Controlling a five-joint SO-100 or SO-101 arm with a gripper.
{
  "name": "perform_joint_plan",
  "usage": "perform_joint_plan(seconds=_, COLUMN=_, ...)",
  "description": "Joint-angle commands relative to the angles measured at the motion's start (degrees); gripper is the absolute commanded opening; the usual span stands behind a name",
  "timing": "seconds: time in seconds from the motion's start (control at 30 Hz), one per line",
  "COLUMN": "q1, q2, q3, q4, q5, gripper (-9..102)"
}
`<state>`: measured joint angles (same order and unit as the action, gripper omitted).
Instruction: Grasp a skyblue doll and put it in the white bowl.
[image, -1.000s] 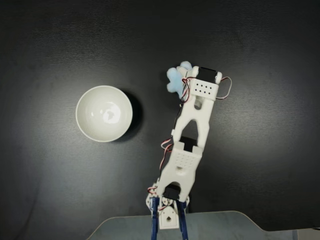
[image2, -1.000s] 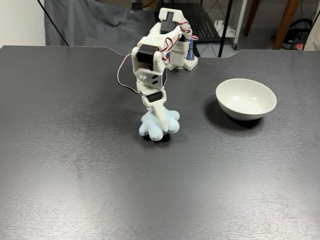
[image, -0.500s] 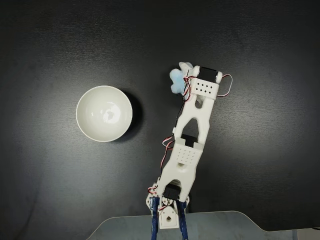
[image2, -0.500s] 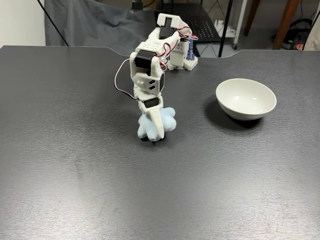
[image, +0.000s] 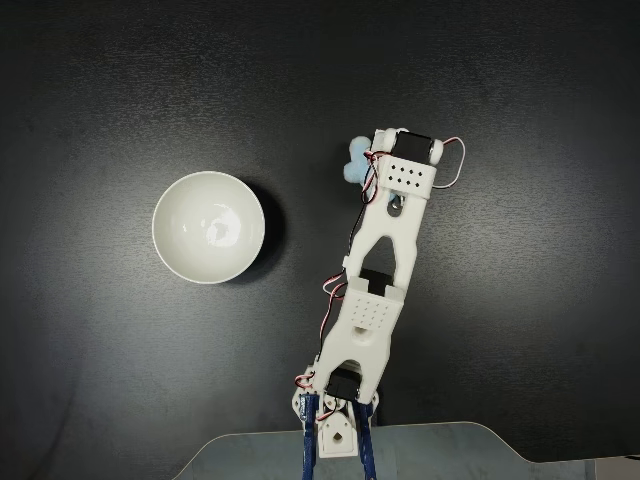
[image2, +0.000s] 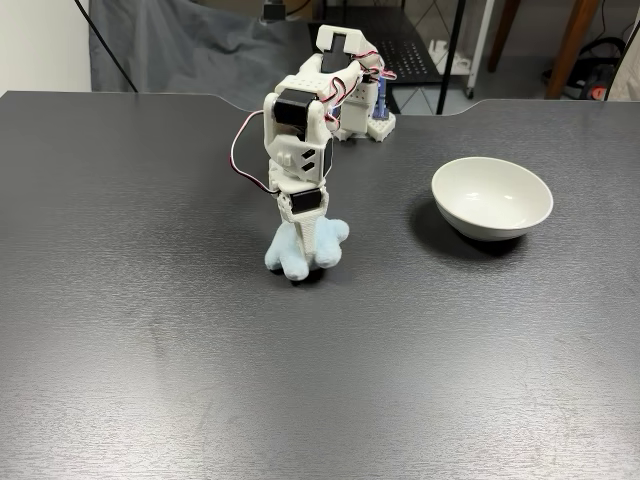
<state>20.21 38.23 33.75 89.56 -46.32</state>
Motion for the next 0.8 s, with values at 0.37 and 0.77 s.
perform_joint_plan(seconds=0.37, q1=1.14, q2=21.36, q3=-0.88, q4=1.05, q5=0.97, gripper=-2)
perform_joint_plan(seconds=0.77, q1=0.44, q2=48.43, q3=0.09, q4=12.22, q5=10.99, gripper=-2)
